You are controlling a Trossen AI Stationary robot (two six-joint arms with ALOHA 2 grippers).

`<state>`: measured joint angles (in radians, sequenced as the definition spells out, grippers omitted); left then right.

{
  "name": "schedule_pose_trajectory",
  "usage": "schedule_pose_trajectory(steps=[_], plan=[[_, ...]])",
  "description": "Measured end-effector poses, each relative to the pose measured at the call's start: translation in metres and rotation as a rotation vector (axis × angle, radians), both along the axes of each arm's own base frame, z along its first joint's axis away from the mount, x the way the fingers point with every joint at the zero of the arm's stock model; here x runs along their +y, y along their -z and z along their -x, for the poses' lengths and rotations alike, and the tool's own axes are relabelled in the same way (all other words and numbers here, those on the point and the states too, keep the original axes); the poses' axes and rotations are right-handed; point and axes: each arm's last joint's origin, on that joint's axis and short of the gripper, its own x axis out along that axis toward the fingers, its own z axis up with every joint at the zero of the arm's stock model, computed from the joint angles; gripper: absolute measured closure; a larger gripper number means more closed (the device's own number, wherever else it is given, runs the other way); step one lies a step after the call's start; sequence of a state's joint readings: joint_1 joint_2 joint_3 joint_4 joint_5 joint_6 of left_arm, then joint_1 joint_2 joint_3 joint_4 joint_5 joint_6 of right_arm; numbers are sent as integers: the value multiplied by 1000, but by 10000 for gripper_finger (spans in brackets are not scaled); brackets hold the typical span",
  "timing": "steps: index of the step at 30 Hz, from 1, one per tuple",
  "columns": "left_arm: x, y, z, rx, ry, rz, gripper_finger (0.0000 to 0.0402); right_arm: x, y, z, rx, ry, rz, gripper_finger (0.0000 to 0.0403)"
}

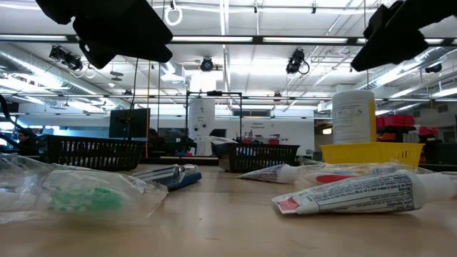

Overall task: Pick & Place Travel size toiletries
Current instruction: Put the white toothpaste into the left black basket

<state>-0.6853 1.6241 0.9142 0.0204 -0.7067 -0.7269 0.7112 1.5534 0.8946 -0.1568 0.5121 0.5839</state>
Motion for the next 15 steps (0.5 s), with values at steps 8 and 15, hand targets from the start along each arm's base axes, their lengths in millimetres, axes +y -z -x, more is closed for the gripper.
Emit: schedule_pose_trajectory(steps=[8,15], plan=[[1,0,0,-11,-22,-27,231,-5,18,-23,-23,-8,61,145],[0,0,0,8,15,-8,212,-19,19,-33,4,-29,42,143]])
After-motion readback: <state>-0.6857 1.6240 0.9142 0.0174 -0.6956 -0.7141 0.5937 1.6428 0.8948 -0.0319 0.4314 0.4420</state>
